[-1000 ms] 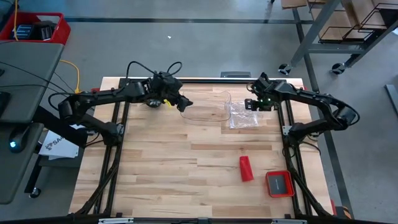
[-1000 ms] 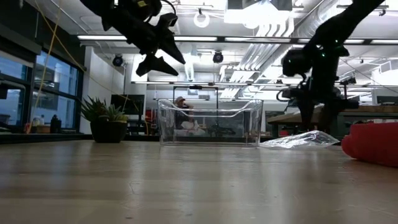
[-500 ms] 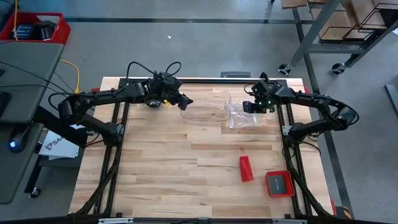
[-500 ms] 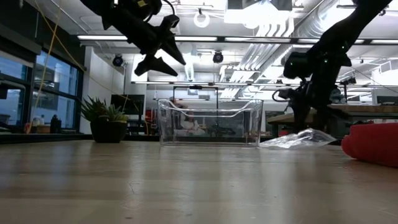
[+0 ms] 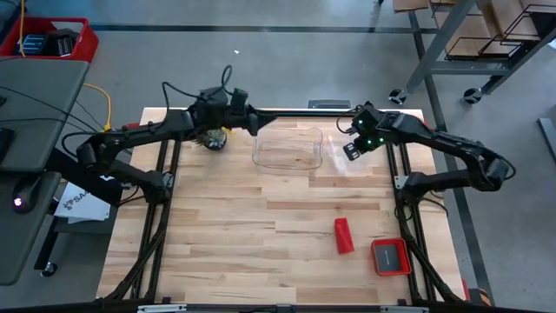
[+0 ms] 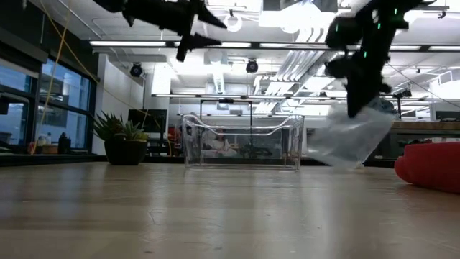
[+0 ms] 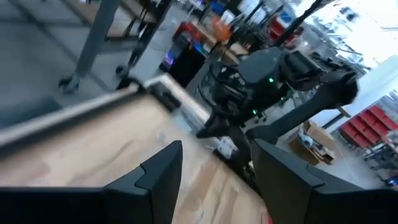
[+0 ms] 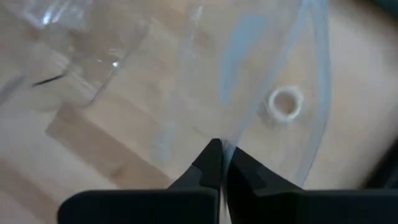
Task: Roll bandage
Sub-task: Open the transparent zip bag
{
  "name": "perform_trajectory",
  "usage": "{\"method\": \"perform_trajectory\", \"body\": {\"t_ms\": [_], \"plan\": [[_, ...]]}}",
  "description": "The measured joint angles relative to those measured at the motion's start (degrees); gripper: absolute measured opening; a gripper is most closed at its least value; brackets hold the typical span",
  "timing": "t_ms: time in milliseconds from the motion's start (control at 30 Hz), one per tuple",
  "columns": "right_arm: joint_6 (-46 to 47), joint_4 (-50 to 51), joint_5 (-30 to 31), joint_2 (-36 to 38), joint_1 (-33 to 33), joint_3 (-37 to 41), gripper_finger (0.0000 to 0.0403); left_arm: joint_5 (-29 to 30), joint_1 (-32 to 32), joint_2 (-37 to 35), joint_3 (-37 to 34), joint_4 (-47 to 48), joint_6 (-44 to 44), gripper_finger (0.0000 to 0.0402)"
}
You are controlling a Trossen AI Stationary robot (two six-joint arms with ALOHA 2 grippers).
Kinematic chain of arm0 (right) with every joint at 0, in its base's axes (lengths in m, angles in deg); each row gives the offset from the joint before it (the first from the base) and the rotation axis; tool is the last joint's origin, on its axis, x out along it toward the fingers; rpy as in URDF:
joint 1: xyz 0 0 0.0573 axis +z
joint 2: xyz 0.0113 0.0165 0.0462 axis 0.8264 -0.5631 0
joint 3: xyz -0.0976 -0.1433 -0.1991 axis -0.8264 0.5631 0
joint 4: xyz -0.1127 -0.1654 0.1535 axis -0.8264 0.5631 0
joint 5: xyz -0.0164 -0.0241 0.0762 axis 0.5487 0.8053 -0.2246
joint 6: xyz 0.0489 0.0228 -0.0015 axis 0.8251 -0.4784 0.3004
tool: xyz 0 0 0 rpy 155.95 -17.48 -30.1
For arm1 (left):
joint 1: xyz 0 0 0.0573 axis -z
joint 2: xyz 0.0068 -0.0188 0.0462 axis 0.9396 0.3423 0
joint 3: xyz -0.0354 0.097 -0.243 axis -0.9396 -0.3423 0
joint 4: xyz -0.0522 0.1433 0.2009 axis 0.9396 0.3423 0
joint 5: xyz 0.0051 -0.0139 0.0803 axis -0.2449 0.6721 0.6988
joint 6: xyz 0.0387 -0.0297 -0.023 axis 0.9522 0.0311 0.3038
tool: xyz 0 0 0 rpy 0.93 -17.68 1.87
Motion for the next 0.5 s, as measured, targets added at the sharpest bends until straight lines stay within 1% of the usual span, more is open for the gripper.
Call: {"method": "perform_trajectory", "body": {"t_ms": [67,167,267,367,500], "plan": [[-5.1,1.7,0.4,1.7,2.6,-4.0,0.0000,0.6,-0.3,0.0,2.8,2.8,2.1,0.0188],[-12.4,1.1,0.1,3.2,8.0,-10.7,0.0000,0.9,-1.0,0.4,7.5,10.3,6.3,0.0188],[-19.8,-0.8,-0.1,2.6,13.9,-17.5,0.0000,-1.8,-1.8,0.5,12.1,15.2,9.6,0.0188],[-24.2,-1.7,-0.3,-0.4,18.7,-23.6,0.0000,-5.7,-2.5,0.9,16.8,18.3,12.0,0.0188],[-28.6,-1.7,0.1,-7.5,23.6,-29.9,0.0000,-9.5,-3.0,3.0,23.0,26.2,15.7,0.0190]]}}
